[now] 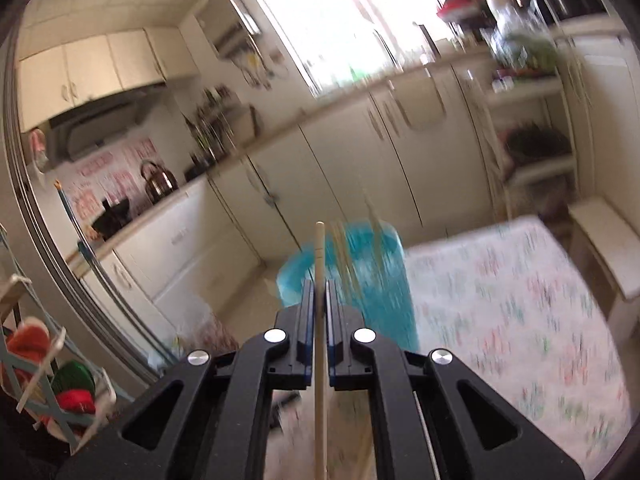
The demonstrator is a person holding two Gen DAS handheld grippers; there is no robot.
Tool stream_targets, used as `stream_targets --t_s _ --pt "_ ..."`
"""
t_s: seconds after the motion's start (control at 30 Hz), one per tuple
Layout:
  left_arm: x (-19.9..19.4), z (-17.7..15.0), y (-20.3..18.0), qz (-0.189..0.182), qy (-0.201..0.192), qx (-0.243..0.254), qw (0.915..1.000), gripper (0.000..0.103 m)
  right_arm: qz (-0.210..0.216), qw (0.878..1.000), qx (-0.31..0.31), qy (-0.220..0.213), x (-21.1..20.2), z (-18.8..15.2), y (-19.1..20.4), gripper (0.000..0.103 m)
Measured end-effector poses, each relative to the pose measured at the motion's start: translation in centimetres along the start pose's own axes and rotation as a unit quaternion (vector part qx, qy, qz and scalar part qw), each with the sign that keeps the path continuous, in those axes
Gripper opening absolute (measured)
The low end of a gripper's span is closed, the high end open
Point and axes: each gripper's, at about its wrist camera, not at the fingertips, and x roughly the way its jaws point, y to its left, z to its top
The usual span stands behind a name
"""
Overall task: Organize utensils
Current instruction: 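Grasp a stick with the right tool, lift it over the basket, open, then return both tools to the last sticks beside the basket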
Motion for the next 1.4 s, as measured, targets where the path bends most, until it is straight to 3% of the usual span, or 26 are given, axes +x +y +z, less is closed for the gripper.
stream_targets --t_s 0.1,0.23,0.33,0.47,0.67,0.9,1.03,1.2,1.4 --pt "0.3 0.1 -0.4 0.0 0.004 0.002 1.0 0.071 0.009 0.999 -0.017 -0.051 2.0 4.2 1.5 0.006" --pt "0.6 0.3 -0.6 -0.003 0.008 0.0 1.0 0.071 -0.019 0.995 -0.036 -0.088 6.2 7.4 2.5 0.006" --pt "0.7 0.3 -0.5 -0.009 0.008 -0.006 0.9999 0.071 -0.046 0.994 -0.04 -0.088 8.4 7.9 2.0 0.006" --pt "0.8 0.3 -0.4 -0.015 0.008 -0.011 0.9998 0.071 -0.071 0.995 -0.045 -0.057 11.1 7.1 0.7 0.006" --pt "0.9 0.3 -0.2 -0.015 0.01 -0.016 0.9997 0.071 -0.062 0.995 -0.072 0.001 11.0 4.3 1.1 0.013" --pt "1.0 0.2 -0.3 -0.008 0.013 -0.017 0.9997 0.074 -0.045 0.996 -0.078 0.008 3.3 -1.1 2.1 0.018" --pt "1.1 0.2 -0.3 -0.004 0.015 -0.015 0.9998 0.076 -0.063 0.994 -0.067 0.065 0.8 -6.6 1.1 0.02" --pt "1.3 0.2 -0.6 0.004 0.019 -0.011 0.9997 0.078 -0.09 0.981 -0.033 0.169 1.8 -13.0 -1.1 0.02" --pt "1.4 0.2 -0.7 0.005 0.02 -0.01 0.9997 0.08 -0.112 0.969 -0.037 0.219 4.5 -14.2 -1.7 0.02"
